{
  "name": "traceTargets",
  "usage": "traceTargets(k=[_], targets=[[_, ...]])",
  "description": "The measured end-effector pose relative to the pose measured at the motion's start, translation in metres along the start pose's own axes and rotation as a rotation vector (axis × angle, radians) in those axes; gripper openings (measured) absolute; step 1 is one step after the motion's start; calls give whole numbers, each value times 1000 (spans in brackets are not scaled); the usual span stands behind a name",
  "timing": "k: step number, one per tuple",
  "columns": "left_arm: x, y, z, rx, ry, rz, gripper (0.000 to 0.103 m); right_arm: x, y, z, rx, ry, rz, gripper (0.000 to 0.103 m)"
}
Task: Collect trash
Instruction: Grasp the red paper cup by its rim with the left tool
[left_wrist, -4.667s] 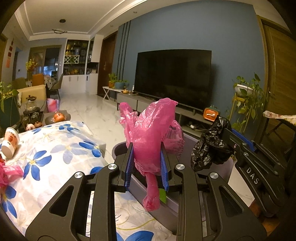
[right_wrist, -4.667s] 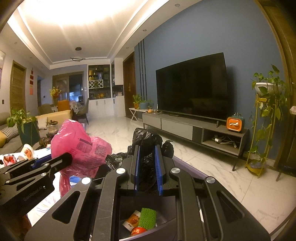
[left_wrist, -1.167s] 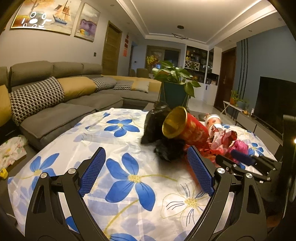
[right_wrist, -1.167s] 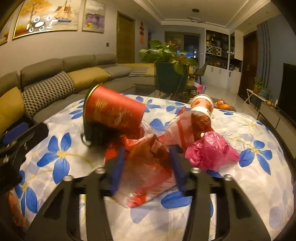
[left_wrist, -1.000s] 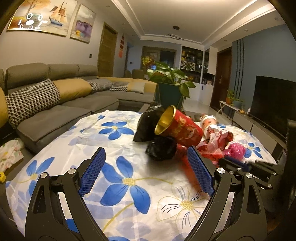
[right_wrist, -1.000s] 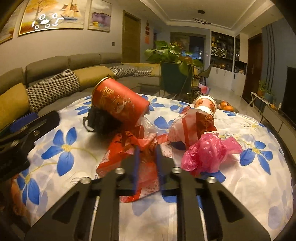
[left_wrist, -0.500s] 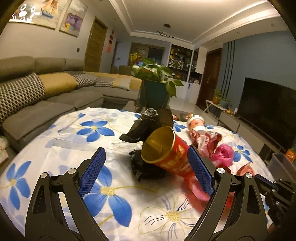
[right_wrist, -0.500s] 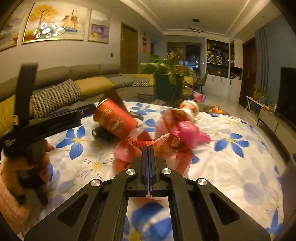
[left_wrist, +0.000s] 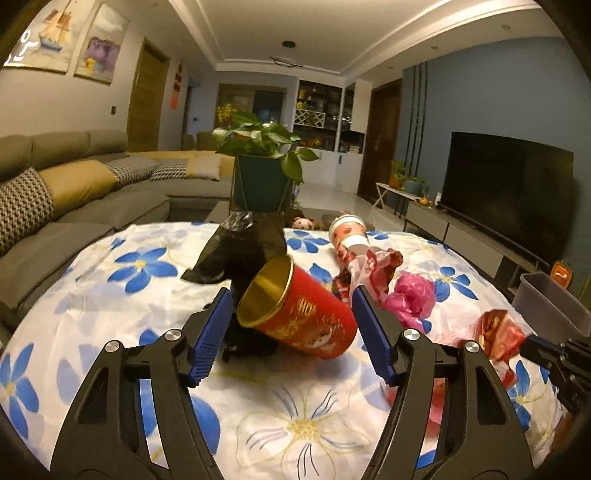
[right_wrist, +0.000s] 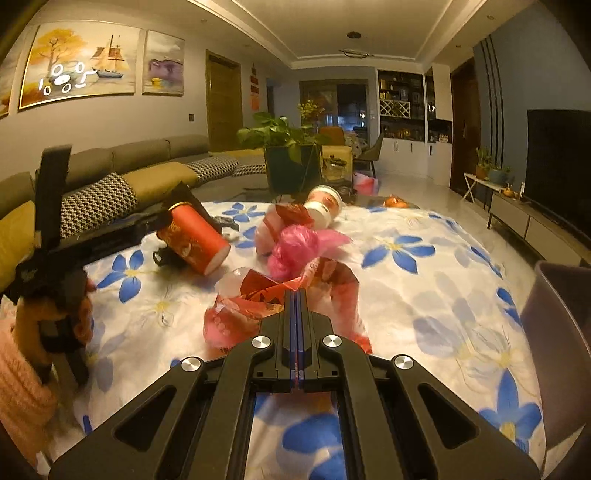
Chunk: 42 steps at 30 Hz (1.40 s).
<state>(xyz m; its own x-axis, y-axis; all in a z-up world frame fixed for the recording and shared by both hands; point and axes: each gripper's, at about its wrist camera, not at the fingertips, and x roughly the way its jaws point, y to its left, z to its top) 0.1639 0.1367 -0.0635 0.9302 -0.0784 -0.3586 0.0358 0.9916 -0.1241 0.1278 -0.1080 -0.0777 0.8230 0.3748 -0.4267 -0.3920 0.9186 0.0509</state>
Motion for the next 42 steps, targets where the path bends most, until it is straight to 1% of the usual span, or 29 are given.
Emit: traceTargets(k=[1,2,4,5,6,7,9,12,14,18,23,33,42], targets=[[4,0,1,0,13,-12,66,-1,-1,-2,2,4,0,1],[8,-1,1,2,24,-17,63,-1,-1,-3,3,7,0,1],[17,-1,1,11,59,-26,52,-2,-1,-6,7,13,3,1],[23,0,-1,9,92,-38,38,-2,-1,-7,9,15,6,1],[27,1,-2,2,119,-55,26,-3,-2,-8,8,15,8,1],[28,3,-4,-8,133,-70,23,-4,-1,-8,7,15,10,1],[26,3,-9,-28,146,-103,9,-4,-1,-9,8,14,15,1],[19,-6,-15,-16,146,-127,2,-6,0,-10,9,13,20,1],[13,-14,-17,-8,141,-126,2,-7,1,-10,6,8,20,1],[-1,-25,-19,-38,118,-141,2,-15,1,-9,10,-8,12,1],[-29,-39,-23,-38,65,-145,2,-28,-6,-7,23,-32,-5,1],[-45,-56,-29,-44,66,-174,2,-51,-15,-2,48,-76,-40,1],[-55,-77,-24,-30,48,-201,2,-68,-23,0,63,-104,-70,1]])
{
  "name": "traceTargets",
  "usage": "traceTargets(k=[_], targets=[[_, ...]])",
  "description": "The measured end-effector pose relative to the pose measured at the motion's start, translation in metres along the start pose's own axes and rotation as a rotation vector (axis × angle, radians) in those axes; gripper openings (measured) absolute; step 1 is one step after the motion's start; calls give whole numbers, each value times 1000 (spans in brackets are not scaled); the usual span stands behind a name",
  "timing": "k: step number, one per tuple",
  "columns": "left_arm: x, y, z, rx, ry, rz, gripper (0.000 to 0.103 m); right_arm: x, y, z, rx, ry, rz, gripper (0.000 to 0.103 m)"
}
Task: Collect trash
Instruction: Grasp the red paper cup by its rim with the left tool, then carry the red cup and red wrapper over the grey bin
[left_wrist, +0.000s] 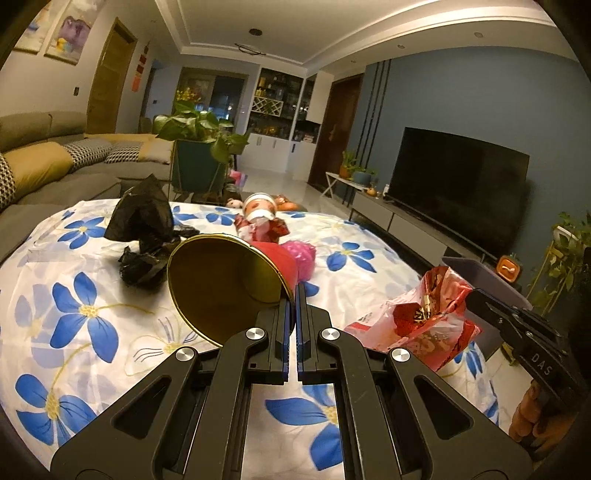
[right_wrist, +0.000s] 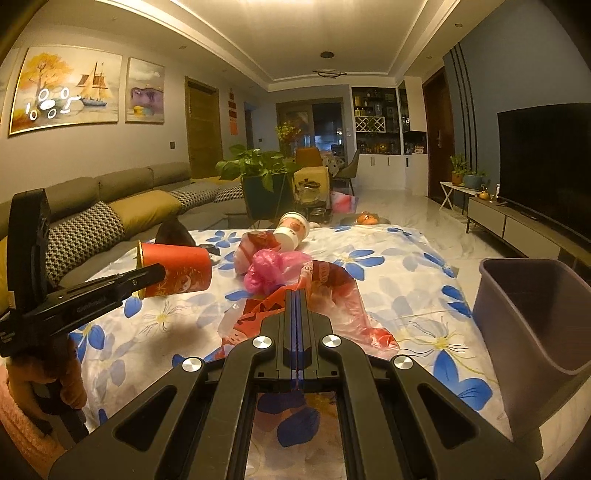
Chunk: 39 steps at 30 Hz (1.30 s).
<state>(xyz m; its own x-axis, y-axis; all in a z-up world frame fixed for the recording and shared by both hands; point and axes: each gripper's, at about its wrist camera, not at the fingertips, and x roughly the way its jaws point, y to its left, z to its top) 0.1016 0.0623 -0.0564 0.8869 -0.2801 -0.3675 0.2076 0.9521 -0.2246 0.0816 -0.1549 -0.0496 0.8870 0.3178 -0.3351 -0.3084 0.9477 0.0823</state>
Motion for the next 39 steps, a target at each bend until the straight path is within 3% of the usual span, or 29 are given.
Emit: traceTargets(k=[19,30,39], targets=[[14,-47,18,61,-17,-48,2,-32,-31,14,43,-94,-91,1],[45,-101,37,118,-18,-130,2,-63,-81,35,75,-195,-246,1],[78,-166,51,169,-27,-248,2,-89,-135,42,127,-252,-417,1]])
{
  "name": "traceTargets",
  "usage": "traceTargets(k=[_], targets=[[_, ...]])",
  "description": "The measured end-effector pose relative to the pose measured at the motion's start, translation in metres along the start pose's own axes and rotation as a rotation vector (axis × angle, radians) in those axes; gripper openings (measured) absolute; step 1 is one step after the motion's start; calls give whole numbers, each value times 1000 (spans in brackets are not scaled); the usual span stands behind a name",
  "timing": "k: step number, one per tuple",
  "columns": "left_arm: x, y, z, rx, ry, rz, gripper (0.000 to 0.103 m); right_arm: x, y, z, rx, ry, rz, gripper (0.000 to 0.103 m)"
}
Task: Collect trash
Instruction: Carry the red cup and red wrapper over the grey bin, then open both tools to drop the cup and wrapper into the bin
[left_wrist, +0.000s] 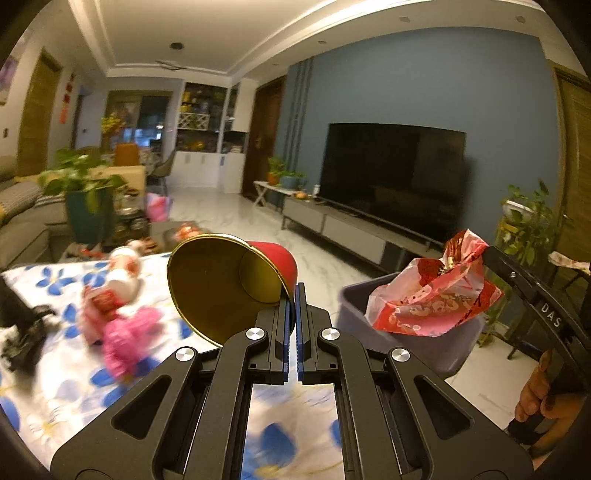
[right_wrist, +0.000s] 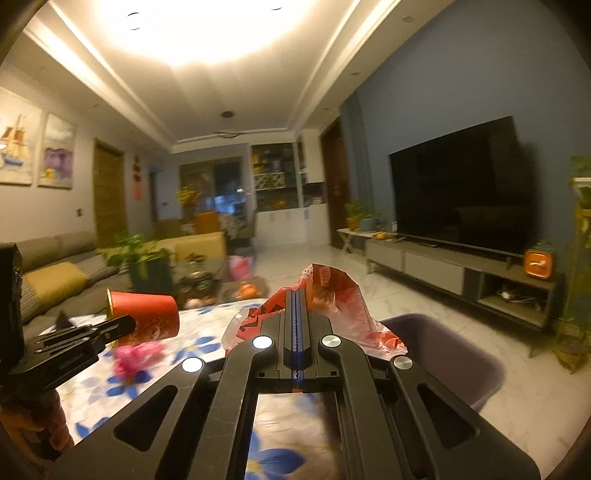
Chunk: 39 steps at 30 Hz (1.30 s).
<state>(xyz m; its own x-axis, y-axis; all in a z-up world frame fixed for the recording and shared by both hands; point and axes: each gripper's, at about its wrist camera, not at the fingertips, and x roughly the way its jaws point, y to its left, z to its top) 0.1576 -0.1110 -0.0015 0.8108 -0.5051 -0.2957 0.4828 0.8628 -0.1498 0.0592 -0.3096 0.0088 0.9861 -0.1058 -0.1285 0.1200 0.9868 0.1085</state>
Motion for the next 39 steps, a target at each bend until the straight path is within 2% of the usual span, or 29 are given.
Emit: traceTargets(k=[7,16,29,39], targets=[[44,-44,8,37,8,-104,2,16,-33,-2,21,-2,-108,1],[85,-86,2,76,30,-202,2,33,-58,-21,56,43,-174,1],[116,-105,-7,75,65,-271,2,46,-68,-29,69,76,-188,1],[126,-108,-11,64,82,-285,2,55,-76,-30,72,86,-173,1]])
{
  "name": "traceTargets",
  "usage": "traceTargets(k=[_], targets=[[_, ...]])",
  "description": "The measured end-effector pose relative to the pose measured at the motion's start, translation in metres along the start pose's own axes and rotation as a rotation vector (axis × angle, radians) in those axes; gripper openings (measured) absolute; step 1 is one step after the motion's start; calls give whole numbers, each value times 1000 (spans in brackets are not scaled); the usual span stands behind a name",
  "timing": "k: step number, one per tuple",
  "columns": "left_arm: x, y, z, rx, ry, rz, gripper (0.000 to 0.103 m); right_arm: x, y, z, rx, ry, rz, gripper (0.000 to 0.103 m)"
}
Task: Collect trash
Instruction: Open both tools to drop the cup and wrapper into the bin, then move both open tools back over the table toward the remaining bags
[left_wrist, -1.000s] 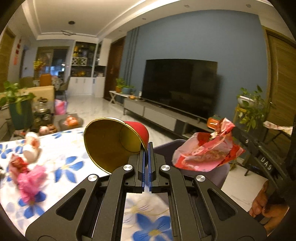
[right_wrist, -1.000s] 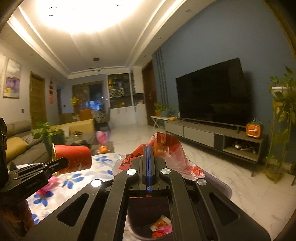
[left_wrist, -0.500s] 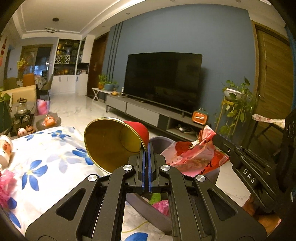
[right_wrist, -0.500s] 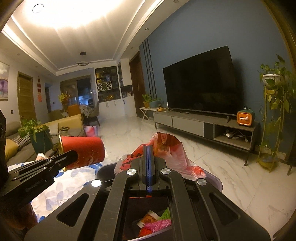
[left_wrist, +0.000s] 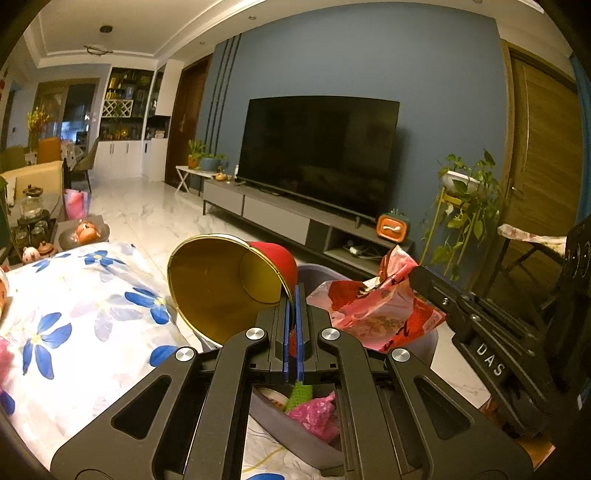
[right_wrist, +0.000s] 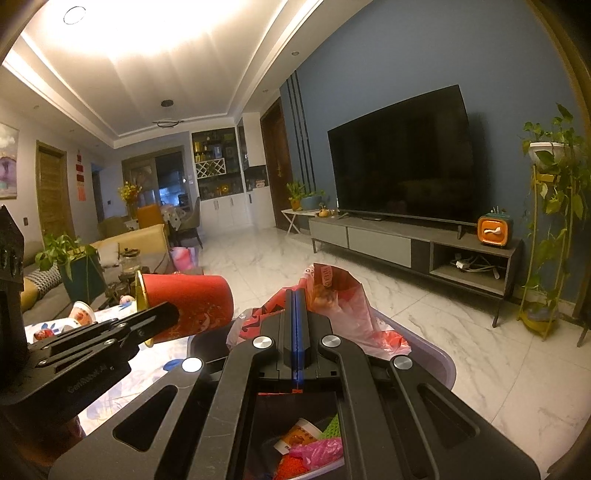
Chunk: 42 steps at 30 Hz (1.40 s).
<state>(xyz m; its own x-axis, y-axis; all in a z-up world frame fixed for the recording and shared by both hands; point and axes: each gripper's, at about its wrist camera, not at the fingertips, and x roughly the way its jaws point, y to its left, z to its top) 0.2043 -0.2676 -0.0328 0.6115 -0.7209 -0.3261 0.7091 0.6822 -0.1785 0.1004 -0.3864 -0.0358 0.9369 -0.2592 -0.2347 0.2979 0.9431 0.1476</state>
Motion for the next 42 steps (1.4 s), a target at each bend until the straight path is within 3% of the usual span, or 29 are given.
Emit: traceTargets(k=[5,7,8,9,12,13,14,15,17,19,21,27,33,42], targets=[[8,-5,-3,-2,11,-8,2,4,-1,-1,1,13,3,1],[10,-6,-3,-1,16,-13,2,4,-3,-1,6,15,-2,20],[12,-8,-4,3,22,-20,2,3,-5,-1,11,9,-6,44],[13,-9,-5,10,27,-23,2,0,-6,0,17,-4,-15,52],[17,-12,-10,25,41,-14,4,-4,-11,0,25,-19,-42,52],[19,-12,-11,24,51,-10,8,-6,-13,0,27,-22,-54,52],[19,-11,-13,25,57,-6,19,-8,-13,0,26,-24,-61,52],[19,-10,-13,26,56,6,36,-9,-14,-1,25,-27,-66,54],[14,-8,-15,20,38,27,53,-13,-13,-1,24,-35,-71,59],[7,-5,-16,5,21,42,62,-15,-10,-1,22,-41,-69,64],[-3,1,-17,-14,1,82,76,-18,-7,-1,20,-44,-66,69],[-43,26,-27,-68,-38,233,89,-28,8,-4,5,-42,-25,79],[-93,59,-41,-93,-60,433,91,-37,39,-10,-29,-37,40,84],[-170,109,-62,-155,-79,653,92,-49,98,-17,-86,-14,181,86]])
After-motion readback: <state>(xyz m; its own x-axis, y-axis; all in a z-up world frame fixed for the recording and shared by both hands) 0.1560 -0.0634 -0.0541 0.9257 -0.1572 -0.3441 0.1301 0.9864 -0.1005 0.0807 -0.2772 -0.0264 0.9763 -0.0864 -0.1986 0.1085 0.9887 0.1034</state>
